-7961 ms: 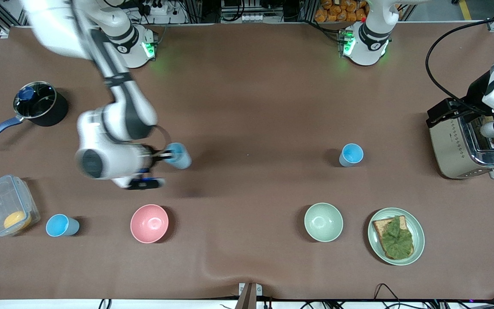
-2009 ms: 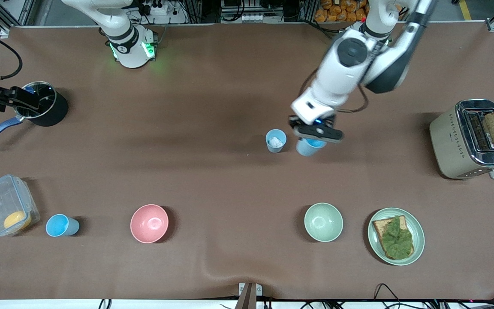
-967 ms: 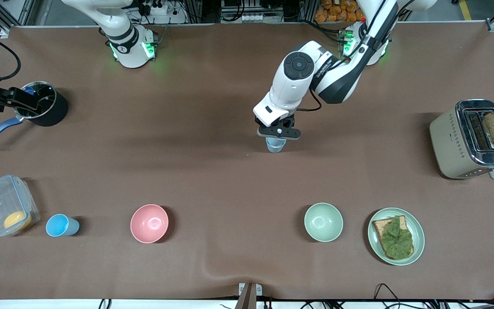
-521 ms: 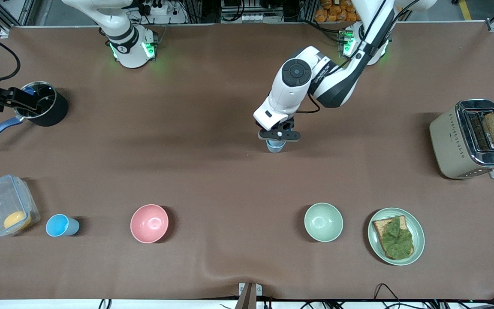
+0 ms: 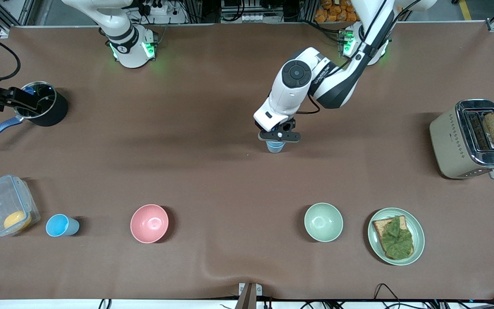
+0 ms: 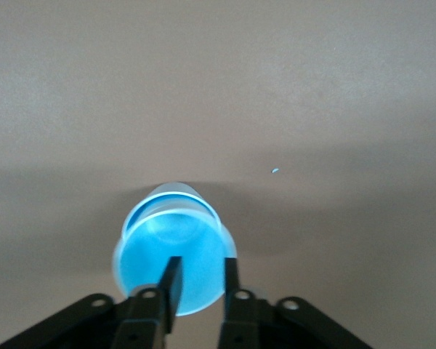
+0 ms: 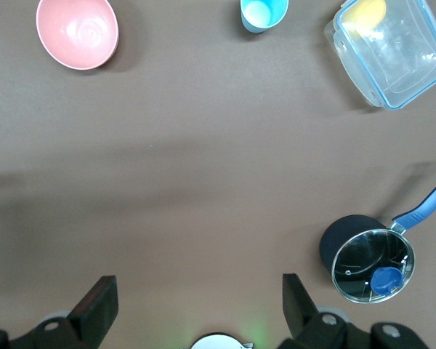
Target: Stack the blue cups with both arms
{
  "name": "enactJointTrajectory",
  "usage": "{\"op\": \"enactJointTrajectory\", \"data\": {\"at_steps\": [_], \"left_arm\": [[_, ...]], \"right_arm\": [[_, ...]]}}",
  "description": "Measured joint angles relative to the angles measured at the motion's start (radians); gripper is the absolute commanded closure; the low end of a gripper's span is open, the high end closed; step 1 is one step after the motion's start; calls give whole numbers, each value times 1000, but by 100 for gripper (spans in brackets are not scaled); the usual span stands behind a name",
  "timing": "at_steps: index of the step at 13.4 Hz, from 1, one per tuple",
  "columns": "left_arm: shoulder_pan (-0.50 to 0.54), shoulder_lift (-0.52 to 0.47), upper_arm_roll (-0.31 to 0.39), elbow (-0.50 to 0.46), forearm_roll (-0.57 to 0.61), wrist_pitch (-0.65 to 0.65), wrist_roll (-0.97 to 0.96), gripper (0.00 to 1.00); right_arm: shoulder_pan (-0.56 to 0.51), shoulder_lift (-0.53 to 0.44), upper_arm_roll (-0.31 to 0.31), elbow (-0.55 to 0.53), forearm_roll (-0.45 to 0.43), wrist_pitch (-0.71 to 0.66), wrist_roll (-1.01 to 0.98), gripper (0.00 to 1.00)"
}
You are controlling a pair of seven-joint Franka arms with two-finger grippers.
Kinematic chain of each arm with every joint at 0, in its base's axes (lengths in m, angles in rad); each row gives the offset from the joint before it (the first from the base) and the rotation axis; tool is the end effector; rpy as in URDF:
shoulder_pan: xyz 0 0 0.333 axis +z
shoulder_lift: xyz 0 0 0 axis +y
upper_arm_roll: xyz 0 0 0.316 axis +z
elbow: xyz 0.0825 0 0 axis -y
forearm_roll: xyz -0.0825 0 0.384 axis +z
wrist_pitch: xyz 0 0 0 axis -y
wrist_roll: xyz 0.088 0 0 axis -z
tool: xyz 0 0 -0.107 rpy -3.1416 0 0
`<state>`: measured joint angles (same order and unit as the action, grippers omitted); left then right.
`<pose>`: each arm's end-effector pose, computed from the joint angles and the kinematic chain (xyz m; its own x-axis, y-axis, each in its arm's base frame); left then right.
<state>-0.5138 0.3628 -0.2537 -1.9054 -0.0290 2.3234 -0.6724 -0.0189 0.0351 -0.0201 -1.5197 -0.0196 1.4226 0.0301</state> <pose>0.4596 -0.4317 0.3206 0.9981 -0.0584 -0.0196 -0.0554 -0.9904 0.1267 0.5488 -0.0235 0.6169 0.9888 -0.0717 -0.1311 -0.0691 -0.9973 0.0243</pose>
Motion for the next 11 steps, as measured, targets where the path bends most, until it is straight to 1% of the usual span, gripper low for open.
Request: {"op": "enactJointTrajectory", "data": {"at_steps": [3, 6, 9, 11], "left_arm": [[45, -20, 3, 13, 0, 2, 40, 0], [126, -92, 6, 21, 0, 2, 45, 0], [297, -231, 9, 21, 0, -14, 66, 0], [398, -326, 11, 10, 0, -51, 81, 0]], "right_arm": [[0, 0, 0, 0, 0, -9, 0, 0], [-1, 0, 0, 0, 0, -14, 0, 0], [-1, 0, 0, 0, 0, -14, 0, 0], [-1, 0, 0, 0, 0, -15, 0, 0]]}}
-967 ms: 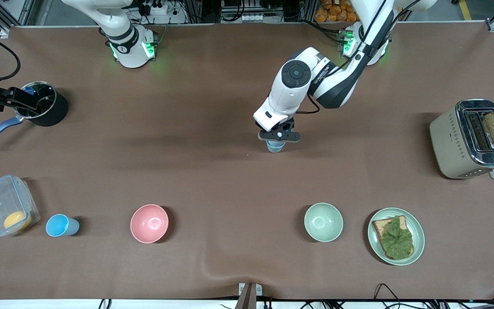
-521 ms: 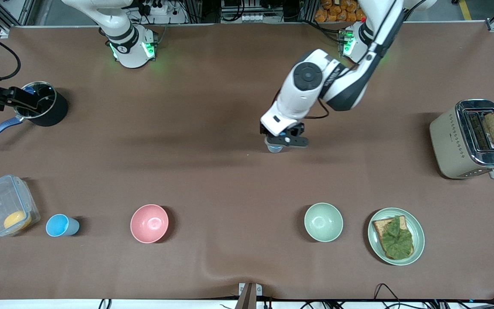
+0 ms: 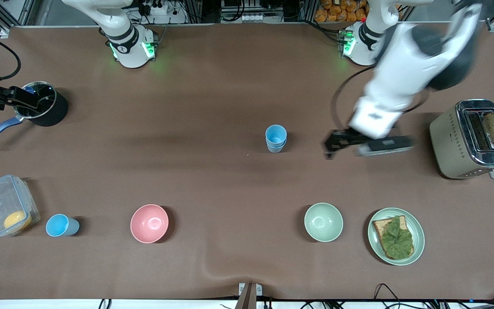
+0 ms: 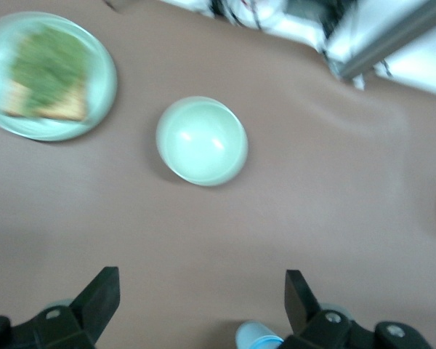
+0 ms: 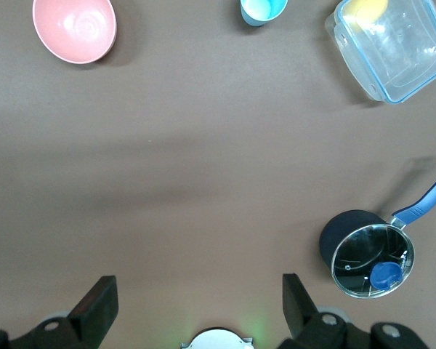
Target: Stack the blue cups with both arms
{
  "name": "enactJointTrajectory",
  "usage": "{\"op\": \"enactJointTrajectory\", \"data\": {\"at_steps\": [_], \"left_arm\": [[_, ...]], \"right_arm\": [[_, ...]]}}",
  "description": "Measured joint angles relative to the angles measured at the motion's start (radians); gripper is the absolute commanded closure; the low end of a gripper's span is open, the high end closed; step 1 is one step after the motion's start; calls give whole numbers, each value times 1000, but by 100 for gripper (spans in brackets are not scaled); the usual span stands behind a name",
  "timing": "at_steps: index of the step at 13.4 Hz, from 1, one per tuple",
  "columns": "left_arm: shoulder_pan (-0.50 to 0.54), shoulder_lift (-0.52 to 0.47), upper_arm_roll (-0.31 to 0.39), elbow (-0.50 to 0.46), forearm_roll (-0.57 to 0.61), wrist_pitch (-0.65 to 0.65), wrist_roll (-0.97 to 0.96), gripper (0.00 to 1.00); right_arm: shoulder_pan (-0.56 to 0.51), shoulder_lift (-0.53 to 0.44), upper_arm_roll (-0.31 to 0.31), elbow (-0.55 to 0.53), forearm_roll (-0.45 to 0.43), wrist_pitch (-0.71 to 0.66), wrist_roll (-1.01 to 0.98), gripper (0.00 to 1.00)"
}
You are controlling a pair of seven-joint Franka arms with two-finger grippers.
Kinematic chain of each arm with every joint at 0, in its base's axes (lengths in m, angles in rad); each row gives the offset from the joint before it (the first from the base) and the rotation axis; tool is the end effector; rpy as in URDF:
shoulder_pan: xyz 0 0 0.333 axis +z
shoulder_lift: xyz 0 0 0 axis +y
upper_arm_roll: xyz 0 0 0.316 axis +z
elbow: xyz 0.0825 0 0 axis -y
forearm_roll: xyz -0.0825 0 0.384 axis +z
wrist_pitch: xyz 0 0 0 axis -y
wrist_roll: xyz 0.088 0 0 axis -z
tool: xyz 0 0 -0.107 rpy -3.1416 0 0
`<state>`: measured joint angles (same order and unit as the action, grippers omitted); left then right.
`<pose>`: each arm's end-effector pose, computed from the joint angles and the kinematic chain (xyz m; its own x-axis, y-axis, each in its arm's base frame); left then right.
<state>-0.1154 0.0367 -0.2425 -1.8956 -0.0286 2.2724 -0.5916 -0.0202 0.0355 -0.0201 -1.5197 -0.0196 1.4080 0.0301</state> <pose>0.5631 -0.2096 0.5163 0.9287 0.2668 0.2575 0.2138 -0.9527 0.2159 0.5472 -0.0242 0.6156 0.9866 -0.0732 -0.1460 -0.0703 -0.9972 0.0247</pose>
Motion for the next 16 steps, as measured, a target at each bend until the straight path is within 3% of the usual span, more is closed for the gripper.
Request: {"op": "enactJointTrajectory", "data": {"at_steps": [4, 7, 11, 16], "left_arm": [[71, -103, 20, -20, 35, -150, 25, 0], [79, -159, 137, -8, 62, -267, 159, 0], [94, -204, 289, 98, 62, -477, 317, 0], [94, -186, 283, 114, 62, -530, 320, 0]], "right_arm": [[0, 0, 0, 0, 0, 0, 0, 0], [0, 0, 0, 0, 0, 0, 0, 0], [-1, 0, 0, 0, 0, -1, 0, 0], [-1, 0, 0, 0, 0, -1, 0, 0]]}}
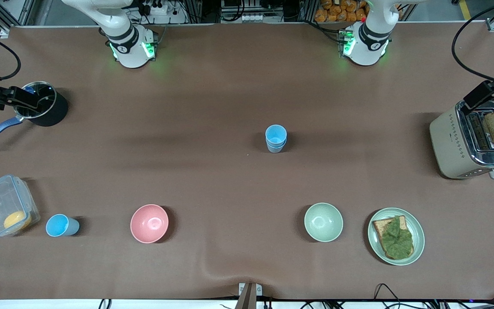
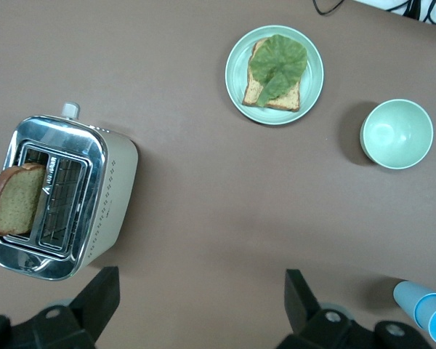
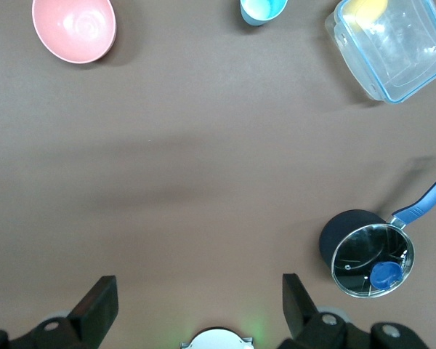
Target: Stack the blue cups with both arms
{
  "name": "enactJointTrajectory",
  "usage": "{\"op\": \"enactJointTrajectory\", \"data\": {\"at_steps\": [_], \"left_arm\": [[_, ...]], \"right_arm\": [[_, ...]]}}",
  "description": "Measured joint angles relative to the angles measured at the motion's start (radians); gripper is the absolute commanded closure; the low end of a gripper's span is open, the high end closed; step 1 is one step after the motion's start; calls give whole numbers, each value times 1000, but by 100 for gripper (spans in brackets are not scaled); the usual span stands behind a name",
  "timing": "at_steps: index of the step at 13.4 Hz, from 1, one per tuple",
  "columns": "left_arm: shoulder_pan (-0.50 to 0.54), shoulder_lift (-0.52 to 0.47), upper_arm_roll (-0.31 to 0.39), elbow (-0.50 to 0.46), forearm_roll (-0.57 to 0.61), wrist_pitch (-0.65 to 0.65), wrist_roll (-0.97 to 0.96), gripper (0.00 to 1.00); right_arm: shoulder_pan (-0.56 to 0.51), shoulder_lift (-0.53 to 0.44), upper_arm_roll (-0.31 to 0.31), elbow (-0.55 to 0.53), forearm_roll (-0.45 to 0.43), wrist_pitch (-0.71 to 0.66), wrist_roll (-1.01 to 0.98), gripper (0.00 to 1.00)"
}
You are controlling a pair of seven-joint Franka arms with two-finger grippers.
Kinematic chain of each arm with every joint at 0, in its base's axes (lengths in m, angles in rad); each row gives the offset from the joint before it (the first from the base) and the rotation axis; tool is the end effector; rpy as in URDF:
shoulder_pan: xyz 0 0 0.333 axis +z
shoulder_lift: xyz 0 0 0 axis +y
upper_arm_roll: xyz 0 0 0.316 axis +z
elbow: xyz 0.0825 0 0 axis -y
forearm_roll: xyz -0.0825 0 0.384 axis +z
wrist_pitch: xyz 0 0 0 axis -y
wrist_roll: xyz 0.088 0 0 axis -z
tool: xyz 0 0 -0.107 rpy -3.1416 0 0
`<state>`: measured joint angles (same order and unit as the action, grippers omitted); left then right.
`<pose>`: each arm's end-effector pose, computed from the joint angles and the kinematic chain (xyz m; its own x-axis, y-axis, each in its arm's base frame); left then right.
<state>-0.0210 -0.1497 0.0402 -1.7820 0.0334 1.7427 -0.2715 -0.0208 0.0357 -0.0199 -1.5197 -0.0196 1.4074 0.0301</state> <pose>0.5219 0.0145 0.6198 0.9530 0.2811 0.1133 0.2826 -0.9592 0.0032 0.5471 -0.0244 0.6155 0.9864 -0.0736 -0.1467 -0.0707 -0.9972 0.0247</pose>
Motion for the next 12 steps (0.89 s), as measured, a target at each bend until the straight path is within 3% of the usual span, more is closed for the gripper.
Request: {"op": "enactJointTrajectory", "data": {"at_steps": [4, 8, 12], "left_arm": [[0, 27, -26, 25, 0, -4, -3, 0], [1, 36, -76, 51, 0, -88, -7, 0], [6, 39, -76, 60, -7, -97, -7, 0]], "right_arm": [[0, 0, 0, 0, 0, 0, 0, 0], [0, 0, 0, 0, 0, 0, 0, 0], [0, 0, 0, 0, 0, 0, 0, 0]]}}
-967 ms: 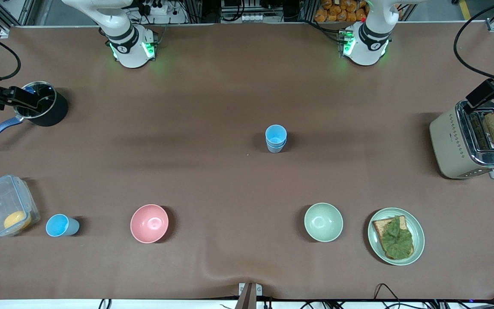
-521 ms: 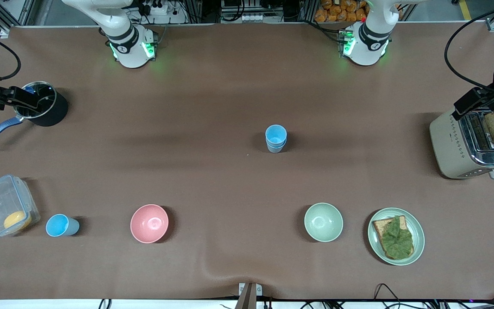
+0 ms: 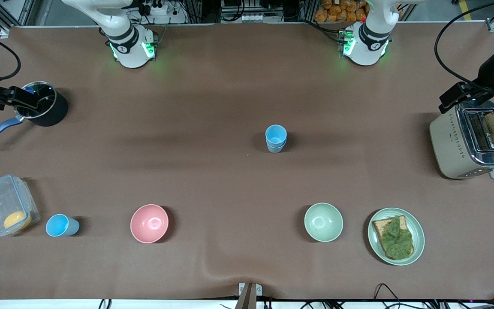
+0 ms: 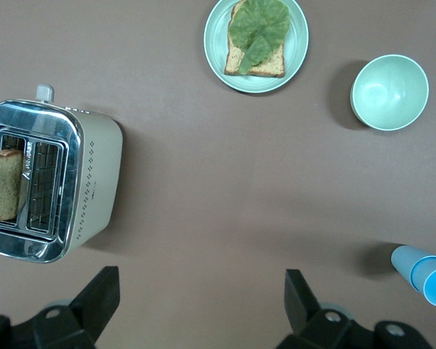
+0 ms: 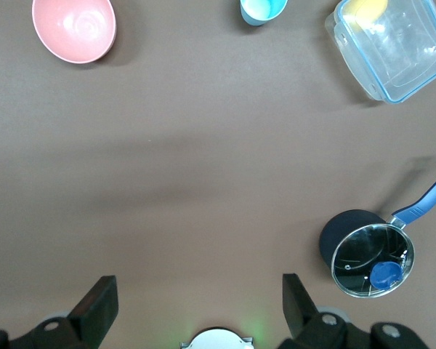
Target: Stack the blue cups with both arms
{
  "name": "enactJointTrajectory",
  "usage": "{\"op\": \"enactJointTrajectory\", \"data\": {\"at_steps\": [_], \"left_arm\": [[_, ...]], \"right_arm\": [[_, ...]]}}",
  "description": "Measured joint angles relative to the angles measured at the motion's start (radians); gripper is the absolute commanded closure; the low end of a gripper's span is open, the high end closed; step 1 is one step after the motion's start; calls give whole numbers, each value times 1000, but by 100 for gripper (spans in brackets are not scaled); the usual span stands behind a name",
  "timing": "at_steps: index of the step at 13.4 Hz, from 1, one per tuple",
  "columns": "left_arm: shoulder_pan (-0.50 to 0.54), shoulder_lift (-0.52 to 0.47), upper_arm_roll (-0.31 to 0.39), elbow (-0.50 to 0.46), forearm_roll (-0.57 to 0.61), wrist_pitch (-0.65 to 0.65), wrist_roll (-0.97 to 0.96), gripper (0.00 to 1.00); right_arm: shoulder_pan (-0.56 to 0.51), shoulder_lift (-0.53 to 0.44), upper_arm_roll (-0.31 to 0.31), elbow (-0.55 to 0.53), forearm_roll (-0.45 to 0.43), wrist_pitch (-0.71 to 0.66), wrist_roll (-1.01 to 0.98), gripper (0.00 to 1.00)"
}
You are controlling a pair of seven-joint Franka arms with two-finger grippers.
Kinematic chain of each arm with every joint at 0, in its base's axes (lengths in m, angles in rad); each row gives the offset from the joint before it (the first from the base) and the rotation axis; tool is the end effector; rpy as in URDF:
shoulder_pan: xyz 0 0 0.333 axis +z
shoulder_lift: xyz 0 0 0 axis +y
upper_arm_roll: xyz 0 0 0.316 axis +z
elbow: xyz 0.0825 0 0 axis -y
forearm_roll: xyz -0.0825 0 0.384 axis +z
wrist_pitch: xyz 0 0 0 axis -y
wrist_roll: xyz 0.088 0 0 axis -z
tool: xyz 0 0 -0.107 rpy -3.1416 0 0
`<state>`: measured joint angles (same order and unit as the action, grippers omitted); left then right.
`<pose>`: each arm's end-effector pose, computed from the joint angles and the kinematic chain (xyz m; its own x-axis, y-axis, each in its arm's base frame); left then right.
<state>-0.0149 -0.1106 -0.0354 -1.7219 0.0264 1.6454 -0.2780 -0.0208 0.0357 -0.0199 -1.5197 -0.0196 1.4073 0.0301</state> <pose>0.5252 -0.0248 0.6191 0.9738 0.2238 0.0410 0.2248 -0.9742 -0.0198 0.5471 -0.0244 0.6155 0.9864 -0.0736 -0.1468 -0.0707 -0.9972 0.0247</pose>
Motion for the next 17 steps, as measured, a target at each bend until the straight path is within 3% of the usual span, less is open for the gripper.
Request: {"op": "enactJointTrajectory", "data": {"at_steps": [6, 17], "left_arm": [[-6, 73, -5, 94, -57, -11, 0, 0], [-8, 77, -12, 99, -67, -16, 0, 0]], "right_arm": [[0, 0, 0, 0, 0, 0, 0, 0], [0, 0, 0, 0, 0, -1, 0, 0]]}}
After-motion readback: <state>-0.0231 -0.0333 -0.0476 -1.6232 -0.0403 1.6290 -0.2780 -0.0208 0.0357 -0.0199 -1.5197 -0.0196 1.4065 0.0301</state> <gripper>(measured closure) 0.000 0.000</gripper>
